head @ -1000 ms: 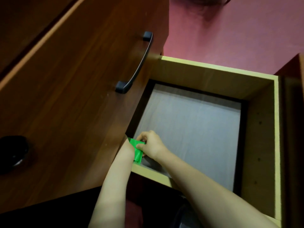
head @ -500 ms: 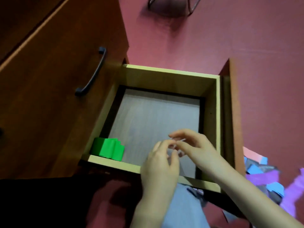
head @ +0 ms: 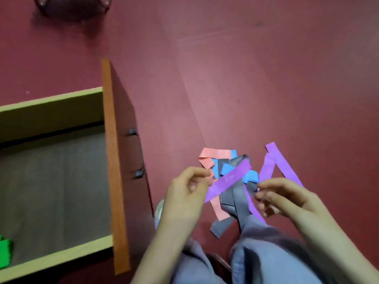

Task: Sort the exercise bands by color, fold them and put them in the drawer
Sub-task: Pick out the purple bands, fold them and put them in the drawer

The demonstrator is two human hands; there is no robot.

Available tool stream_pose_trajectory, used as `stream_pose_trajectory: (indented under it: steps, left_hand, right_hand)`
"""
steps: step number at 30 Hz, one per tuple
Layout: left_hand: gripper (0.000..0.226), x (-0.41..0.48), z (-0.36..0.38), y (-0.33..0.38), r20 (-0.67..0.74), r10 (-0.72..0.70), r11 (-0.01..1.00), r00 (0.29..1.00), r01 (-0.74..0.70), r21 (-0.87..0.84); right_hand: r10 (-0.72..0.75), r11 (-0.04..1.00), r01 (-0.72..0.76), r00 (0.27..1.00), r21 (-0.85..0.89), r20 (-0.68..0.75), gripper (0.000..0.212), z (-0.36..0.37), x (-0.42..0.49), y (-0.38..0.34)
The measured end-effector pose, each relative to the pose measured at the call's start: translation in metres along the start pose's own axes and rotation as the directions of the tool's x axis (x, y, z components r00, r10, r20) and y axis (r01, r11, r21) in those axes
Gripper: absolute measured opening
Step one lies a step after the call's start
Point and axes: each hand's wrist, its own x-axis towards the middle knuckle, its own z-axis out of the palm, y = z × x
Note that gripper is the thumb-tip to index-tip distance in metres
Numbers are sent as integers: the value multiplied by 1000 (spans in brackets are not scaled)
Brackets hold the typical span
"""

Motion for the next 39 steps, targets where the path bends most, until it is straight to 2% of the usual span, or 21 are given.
stream_pose_trajectory:
  steps: [3, 7, 10, 14, 18, 19, 21, 23, 25, 29, 35, 37, 39]
  left_hand:
    - [31, 38, 27, -4, 28, -99, 995, 995, 99, 2]
    - [19, 96, 78, -24, 127, -228, 972, 965, 219, 84]
    - [18, 138, 116, -56, 217, -301, 948, 928, 268, 170]
    - [18, 189, 156, -105, 301, -389, 903, 871, 296, 311]
    - [22, 214, 173, -137, 208, -355, 932, 911, 327, 157]
    - [23, 221, 181, -149, 178, -354, 934, 918, 338, 116]
    - [24, 226, 188, -162, 139, -357, 934, 924, 351, 68]
    - [23, 231, 196, -180, 125, -366, 931, 922, 361, 61]
    - [25, 232, 197, -192, 122, -370, 929, 921, 369, 30]
    - [27, 231, 189, -210, 80, -387, 922, 919, 384, 45]
    - [26, 229, 194, -212, 70, -379, 925, 923, 376, 47]
    - [23, 229, 197, -212, 87, -341, 938, 936, 333, 94]
    - [27, 228, 199, -211, 113, -296, 946, 949, 274, 173]
  right_hand:
    - [54, 996, -48, 995, 72, -84, 24, -28, 22, 19]
    - [132, 989, -121, 982, 82, -137, 22, -54, 67, 58]
    - [180, 982, -167, 967, 86, -178, 26, -67, 107, 97]
    - [253, 967, -227, 915, 118, -315, 29, -83, 168, 161]
    - [313, 949, -258, 840, 182, -444, 16, -86, 235, 214]
    - [297, 955, -263, 830, 138, -473, 12, -87, 257, 235]
    - [242, 950, -306, 849, -65, -470, 19, -89, 293, 267]
    - [216, 877, -365, 880, -311, -423, 22, -91, 321, 299]
    - [198, 831, -386, 879, -401, -435, 20, -92, 334, 318]
    - [165, 871, -372, 837, -321, -522, 16, -90, 336, 330]
    - [150, 861, -340, 880, -378, -451, 8, -89, 318, 330]
    - [74, 888, -271, 882, -372, -465, 27, -89, 311, 320]
    - [42, 942, -175, 907, -285, -419, 36, -83, 297, 300]
